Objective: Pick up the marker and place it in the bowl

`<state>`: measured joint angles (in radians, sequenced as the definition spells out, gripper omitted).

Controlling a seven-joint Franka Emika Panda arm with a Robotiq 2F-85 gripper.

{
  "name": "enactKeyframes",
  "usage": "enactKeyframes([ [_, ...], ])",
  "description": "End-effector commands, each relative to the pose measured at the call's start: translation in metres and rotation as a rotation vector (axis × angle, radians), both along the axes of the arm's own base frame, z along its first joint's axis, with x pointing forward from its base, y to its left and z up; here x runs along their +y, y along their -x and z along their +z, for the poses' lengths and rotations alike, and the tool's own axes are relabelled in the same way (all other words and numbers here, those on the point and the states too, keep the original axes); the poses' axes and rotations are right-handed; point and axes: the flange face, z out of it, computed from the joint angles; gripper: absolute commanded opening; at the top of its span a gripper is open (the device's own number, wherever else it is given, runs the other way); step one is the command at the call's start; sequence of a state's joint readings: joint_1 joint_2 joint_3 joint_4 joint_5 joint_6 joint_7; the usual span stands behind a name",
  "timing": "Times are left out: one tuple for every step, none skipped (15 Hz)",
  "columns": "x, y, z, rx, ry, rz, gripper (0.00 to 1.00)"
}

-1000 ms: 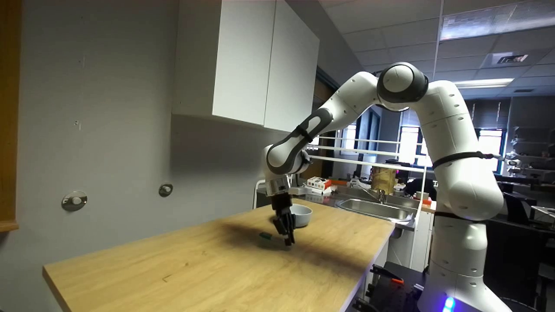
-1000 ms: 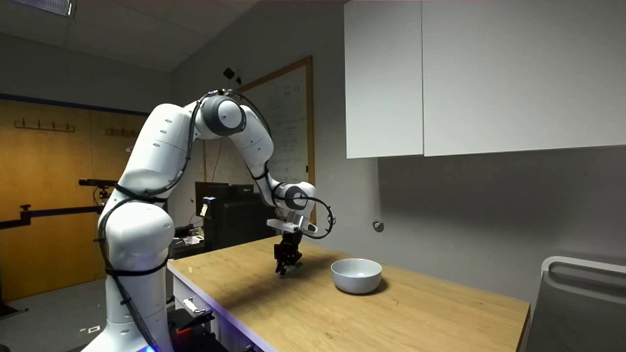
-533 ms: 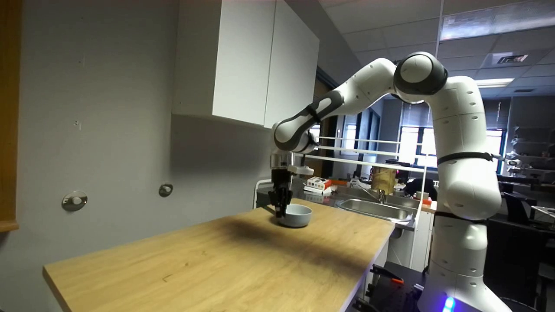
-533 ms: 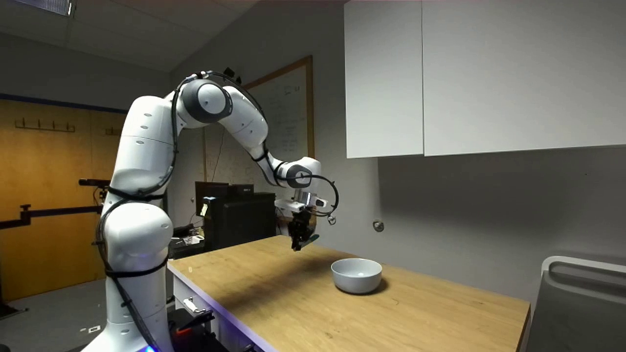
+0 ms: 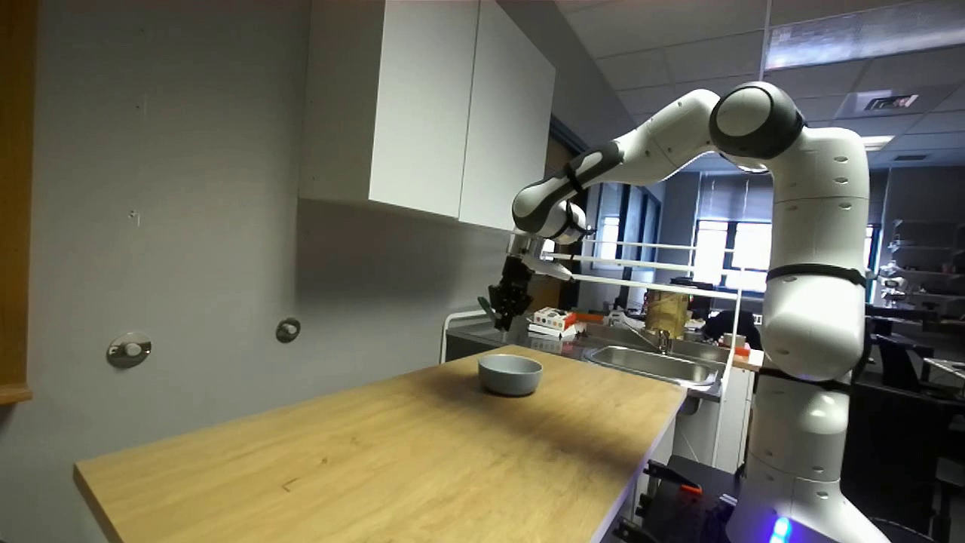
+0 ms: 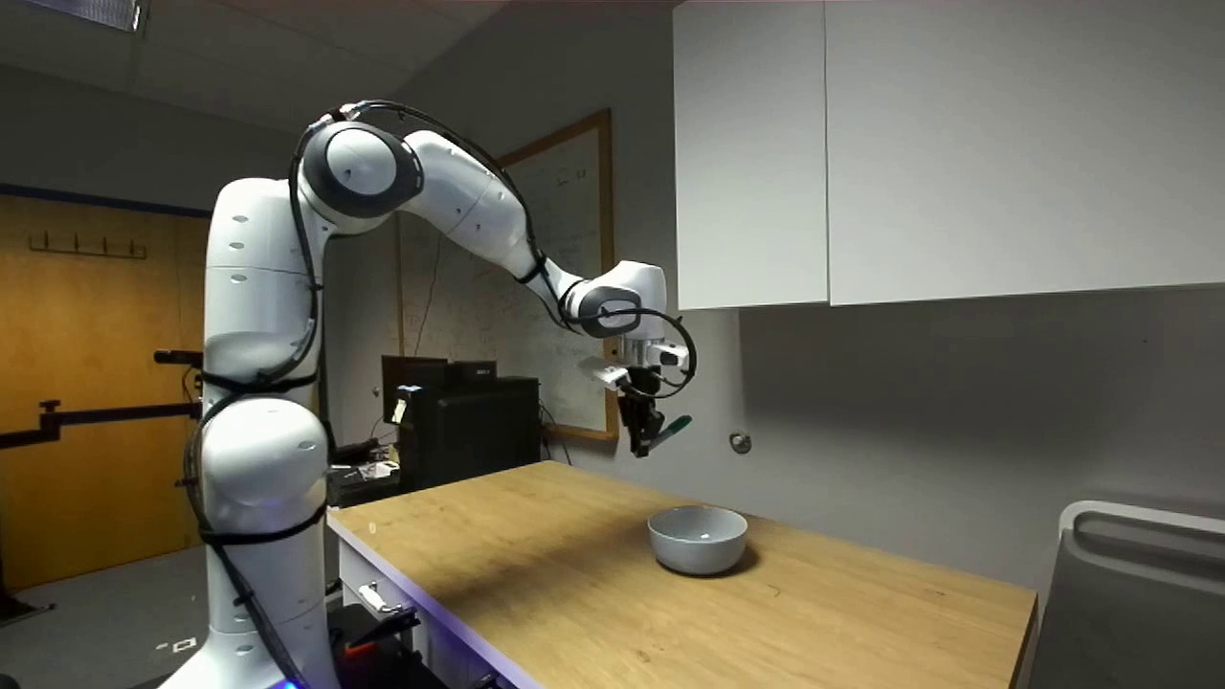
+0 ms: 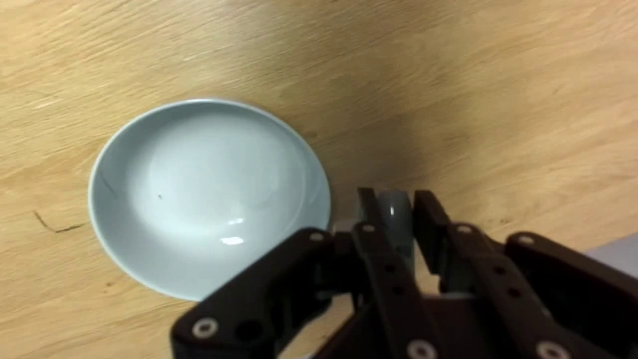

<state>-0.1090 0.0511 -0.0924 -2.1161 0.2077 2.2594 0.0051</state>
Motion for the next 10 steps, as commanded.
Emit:
enactKeyframes([
  [-0.031, -0.001, -0.009, -0.016, -0.001, -0.142, 0.08],
  [-0.039, -0.002, -0.015, -0.007, -0.003, -0.169, 0.08],
  [-0.046, -0.003, -0.023, 0.004, -0.005, -0.194, 0.08],
  [-0.051, -0.004, -0.031, 0.019, -0.009, -0.217, 0.08],
  [-0.056, -0.005, -0.040, 0.034, -0.012, -0.237, 0.08],
  [-0.060, -0.005, -0.050, 0.053, -0.014, -0.255, 0.08],
  [-0.063, -0.005, -0.059, 0.073, -0.023, -0.266, 0.08],
  [-0.067, -0.006, -0.068, 0.089, -0.031, -0.278, 0.08],
  [-0.070, -0.007, -0.076, 0.103, -0.037, -0.289, 0.08],
  [-0.073, -0.008, -0.083, 0.115, -0.047, -0.297, 0.08],
])
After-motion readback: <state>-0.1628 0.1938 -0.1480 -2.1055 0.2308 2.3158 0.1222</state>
